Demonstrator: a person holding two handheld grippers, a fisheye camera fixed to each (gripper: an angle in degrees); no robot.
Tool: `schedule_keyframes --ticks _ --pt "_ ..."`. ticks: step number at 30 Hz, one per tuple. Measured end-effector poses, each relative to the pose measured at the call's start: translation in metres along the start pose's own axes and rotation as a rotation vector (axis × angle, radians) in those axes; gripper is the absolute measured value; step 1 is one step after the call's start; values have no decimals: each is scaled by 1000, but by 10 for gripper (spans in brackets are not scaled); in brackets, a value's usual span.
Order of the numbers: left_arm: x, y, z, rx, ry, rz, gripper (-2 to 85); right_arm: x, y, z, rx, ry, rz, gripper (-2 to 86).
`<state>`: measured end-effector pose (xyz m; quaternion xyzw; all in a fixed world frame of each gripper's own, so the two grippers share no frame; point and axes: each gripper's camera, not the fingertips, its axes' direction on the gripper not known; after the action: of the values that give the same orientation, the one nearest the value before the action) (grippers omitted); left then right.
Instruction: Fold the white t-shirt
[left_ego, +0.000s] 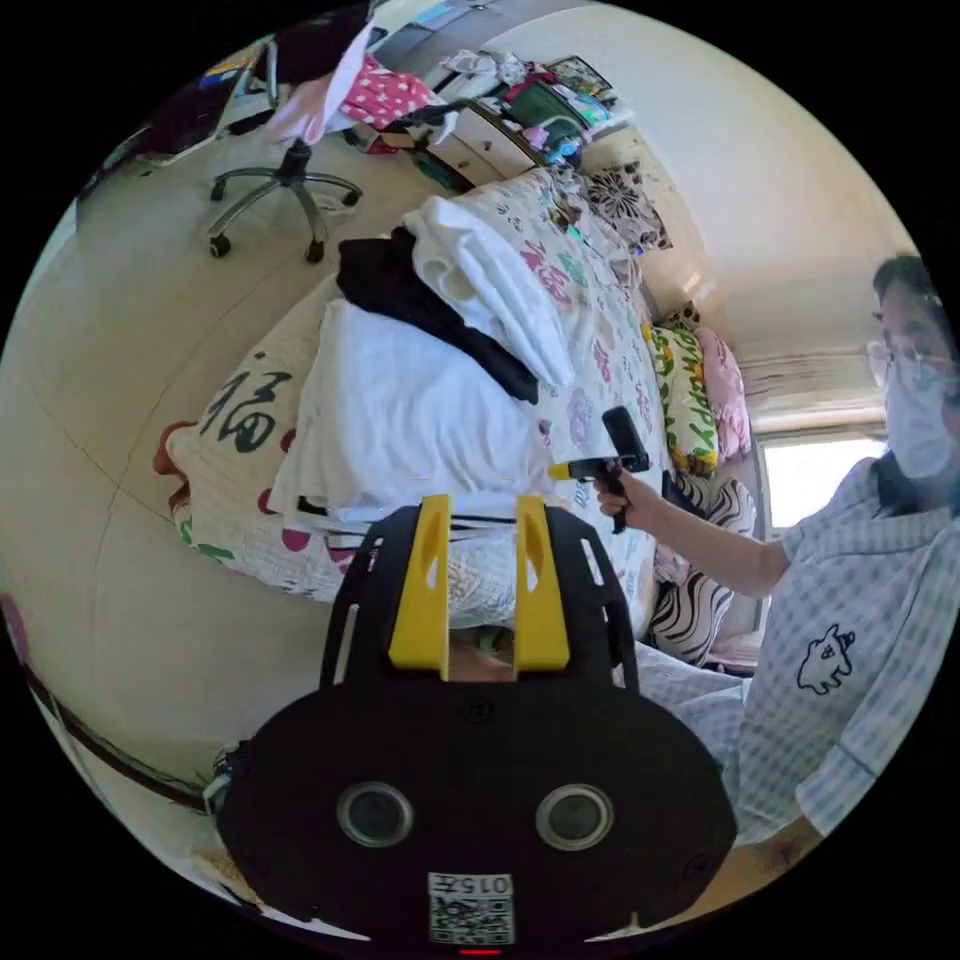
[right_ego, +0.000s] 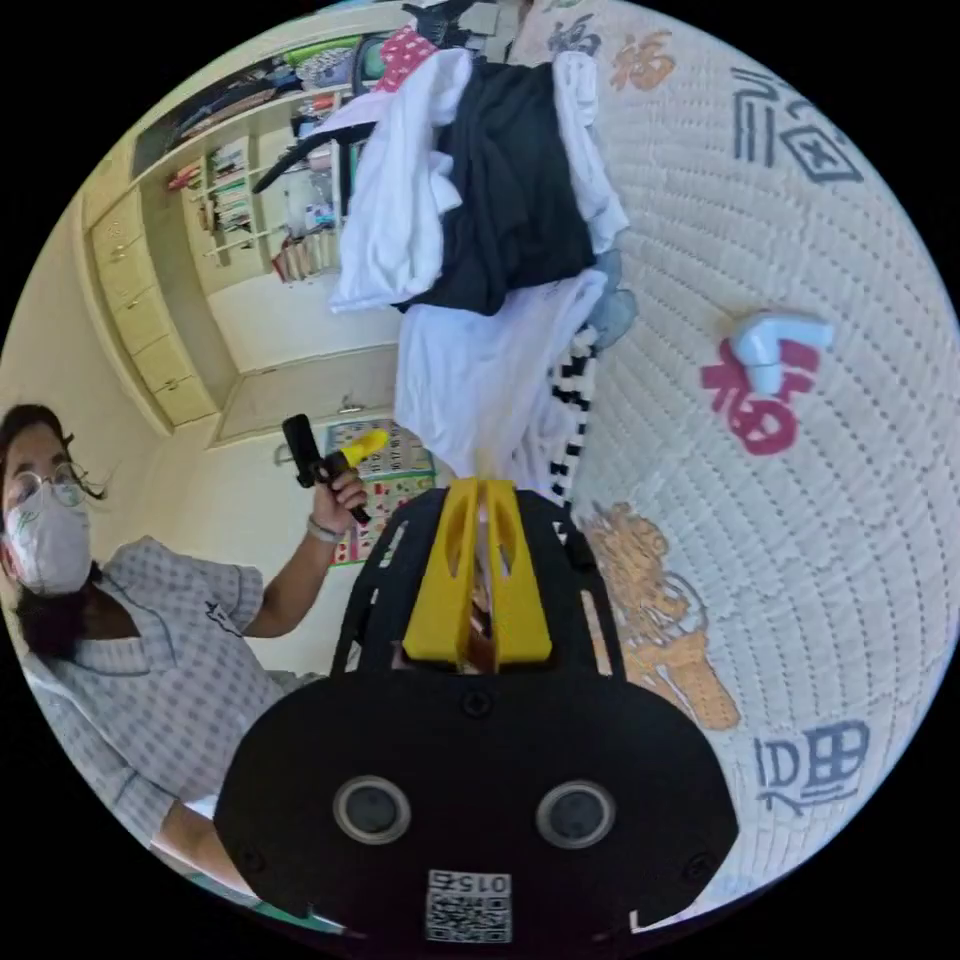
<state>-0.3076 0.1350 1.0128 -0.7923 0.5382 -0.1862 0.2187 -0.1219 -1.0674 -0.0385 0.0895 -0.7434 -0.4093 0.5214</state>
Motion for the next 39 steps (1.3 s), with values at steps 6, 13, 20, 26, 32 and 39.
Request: schedule_keyframes --ticks 6,13,20,26,32,39 --pt "45 32 31 -106 -40 76 124 -75 33 -37 63 -245 -226 -5" --pt "107 80 56 -38 -316 -20 185 -198 109 -85 46 -547 -546 -7" --pt "191 110 97 108 -195 3 128 -290 235 -164 75 -647 -708 -6" --pt "293 94 173 -12 92 307 -3 -319 346 -270 304 -534 -654 -5" --pt "389 8 262 -175 80 560 12 -297 462 -424 700 25 -286 -2" --pt "449 -106 392 -267 66 583 58 -186 512 -532 1117 113 166 40"
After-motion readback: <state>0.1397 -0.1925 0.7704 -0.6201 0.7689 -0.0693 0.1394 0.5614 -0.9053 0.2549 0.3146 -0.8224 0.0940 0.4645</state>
